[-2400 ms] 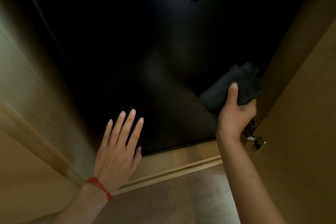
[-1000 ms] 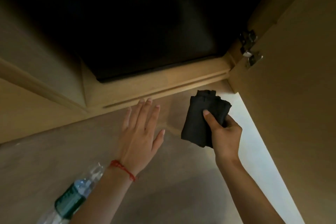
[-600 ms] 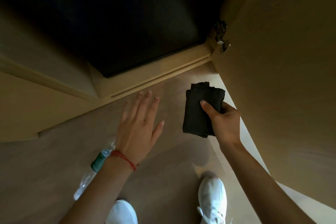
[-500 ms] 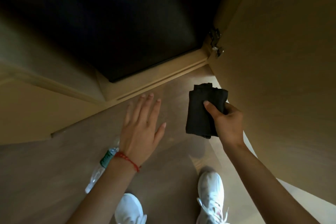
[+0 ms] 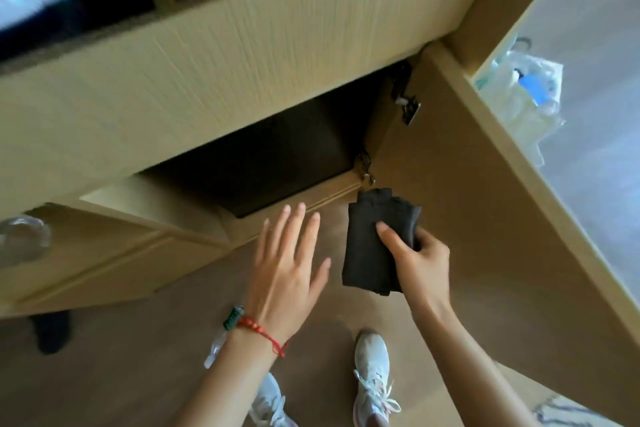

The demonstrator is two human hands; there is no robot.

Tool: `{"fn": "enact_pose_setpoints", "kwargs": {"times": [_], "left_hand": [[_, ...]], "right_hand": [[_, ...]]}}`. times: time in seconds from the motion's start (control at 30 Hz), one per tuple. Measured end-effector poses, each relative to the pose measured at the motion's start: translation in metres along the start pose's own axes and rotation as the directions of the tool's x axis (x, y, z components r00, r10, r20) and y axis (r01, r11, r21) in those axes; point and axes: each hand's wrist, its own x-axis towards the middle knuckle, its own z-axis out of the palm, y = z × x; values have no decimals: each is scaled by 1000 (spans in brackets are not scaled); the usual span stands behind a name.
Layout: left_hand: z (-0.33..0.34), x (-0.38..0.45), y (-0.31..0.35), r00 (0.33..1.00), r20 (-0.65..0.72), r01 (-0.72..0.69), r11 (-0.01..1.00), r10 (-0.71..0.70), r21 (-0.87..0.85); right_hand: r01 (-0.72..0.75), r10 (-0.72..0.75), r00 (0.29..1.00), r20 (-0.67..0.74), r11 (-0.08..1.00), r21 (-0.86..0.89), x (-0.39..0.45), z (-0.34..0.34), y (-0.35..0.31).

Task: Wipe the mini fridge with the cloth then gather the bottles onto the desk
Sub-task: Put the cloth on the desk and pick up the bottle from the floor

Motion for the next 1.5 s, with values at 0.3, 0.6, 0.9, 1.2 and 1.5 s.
{"fn": "enact_pose_setpoints", "kwargs": {"times": [0.3,0.6,0.9,1.2,1.5], "left_hand": [[-132,6,43,994,-85,65,997,-68,-36],[-246,-9,57,991,-74,104,993,-108,-53],[-327,-18,34,989,-142,37,999,-40,-21],[-345,34,10,988,-112,107,994,-103,38],[-345,105,25,948,-50,314,949,-313,23]], "right_hand": [[24,-22,999,-31,999,44,-72,-30,-121],[33,-31,999,-40,997,65,-141,-39,-222],[73,-69,997,-41,992,102,-181,-30,-298],[122,-121,992,-35,992,29,-120,-28,-345],[129,-122,989,84,988,-86,-15,-19,-405]]}}
